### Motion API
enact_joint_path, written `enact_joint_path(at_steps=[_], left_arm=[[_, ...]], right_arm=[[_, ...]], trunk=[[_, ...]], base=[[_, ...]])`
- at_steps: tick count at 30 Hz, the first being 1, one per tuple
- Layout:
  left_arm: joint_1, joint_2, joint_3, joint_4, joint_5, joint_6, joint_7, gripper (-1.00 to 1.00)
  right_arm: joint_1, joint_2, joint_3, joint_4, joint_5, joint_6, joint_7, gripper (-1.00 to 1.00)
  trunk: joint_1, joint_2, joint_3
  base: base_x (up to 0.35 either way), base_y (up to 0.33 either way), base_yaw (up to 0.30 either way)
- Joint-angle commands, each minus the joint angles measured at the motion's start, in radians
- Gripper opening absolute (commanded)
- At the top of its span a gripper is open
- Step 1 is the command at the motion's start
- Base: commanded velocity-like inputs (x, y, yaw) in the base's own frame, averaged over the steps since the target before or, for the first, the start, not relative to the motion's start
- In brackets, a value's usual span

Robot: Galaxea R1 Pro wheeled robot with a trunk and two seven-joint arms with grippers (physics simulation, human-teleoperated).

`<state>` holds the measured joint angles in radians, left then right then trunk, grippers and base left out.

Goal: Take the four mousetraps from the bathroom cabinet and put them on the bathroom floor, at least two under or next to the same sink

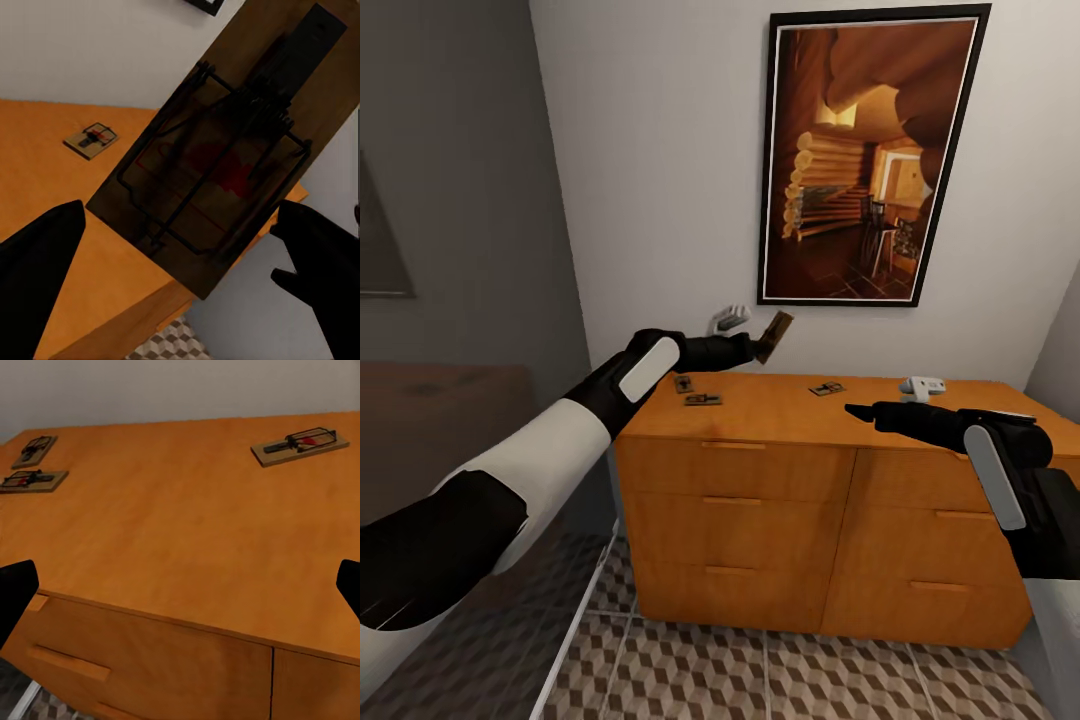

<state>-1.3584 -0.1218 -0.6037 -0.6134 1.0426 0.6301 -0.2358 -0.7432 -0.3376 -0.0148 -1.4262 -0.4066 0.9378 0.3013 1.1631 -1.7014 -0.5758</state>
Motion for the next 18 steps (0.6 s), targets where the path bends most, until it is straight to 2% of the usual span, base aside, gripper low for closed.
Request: enact_joint_path(at_steps=[1, 4, 6, 7, 8, 10, 13, 16, 18], left_arm=[[-0.001, 0.0, -0.001, -0.002, 0.004, 0.002, -0.002, -1.0], [-0.001, 0.0, -0.001, -0.004, 0.007, 0.003, -0.002, -1.0], [-0.001, 0.0, 0.0, -0.006, 0.009, 0.003, -0.002, -1.0], [-0.001, 0.0, 0.0, -0.01, 0.009, 0.004, -0.002, -1.0], [-0.001, 0.0, 0.001, -0.013, 0.009, 0.004, -0.002, -1.0], [-0.001, -0.001, 0.002, -0.043, 0.01, 0.005, -0.001, -1.0], [-0.001, 0.0, 0.003, -0.106, 0.009, 0.021, 0.004, -1.0], [-0.001, 0.002, 0.008, -0.154, 0.008, 0.05, 0.033, -1.0], [-0.001, 0.003, 0.023, -0.189, 0.008, 0.066, 0.076, -1.0]], right_arm=[[-0.001, 0.001, 0.007, 0.0, 0.008, 0.005, 0.009, 1.0], [-0.008, 0.004, 0.045, 0.0, 0.008, 0.005, -0.001, 1.0], [-0.015, 0.012, 0.09, 0.001, 0.008, 0.005, -0.028, 1.0], [-0.018, 0.02, 0.121, 0.002, 0.009, 0.005, -0.059, 1.0], [-0.019, 0.025, 0.134, 0.003, 0.009, 0.005, -0.078, 1.0], [-0.022, 0.047, 0.171, 0.004, 0.008, 0.004, -0.163, 1.0], [-0.023, 0.073, 0.19, 0.004, 0.007, 0.004, -0.24, 1.0], [-0.024, 0.083, 0.195, 0.004, 0.007, 0.004, -0.265, 1.0], [-0.024, 0.086, 0.199, 0.004, 0.006, 0.005, -0.274, 1.0]], trunk=[[0.0, -0.001, -0.001], [0.0, -0.001, -0.001], [0.0, -0.001, -0.001], [0.0, -0.001, -0.001], [0.0, -0.001, -0.001], [0.0, -0.001, -0.001], [0.0, -0.001, -0.001], [0.0, -0.001, -0.001], [0.0, -0.001, -0.001]], base=[[0.0, 0.0, 0.0], [0.0, 0.0, 0.0], [0.0, 0.0, 0.0], [0.0, 0.0, 0.0], [0.0, 0.0, 0.0], [0.0, 0.0, 0.0], [0.0, 0.0, 0.0], [0.0, 0.0, 0.0], [0.0, 0.0, 0.0]])
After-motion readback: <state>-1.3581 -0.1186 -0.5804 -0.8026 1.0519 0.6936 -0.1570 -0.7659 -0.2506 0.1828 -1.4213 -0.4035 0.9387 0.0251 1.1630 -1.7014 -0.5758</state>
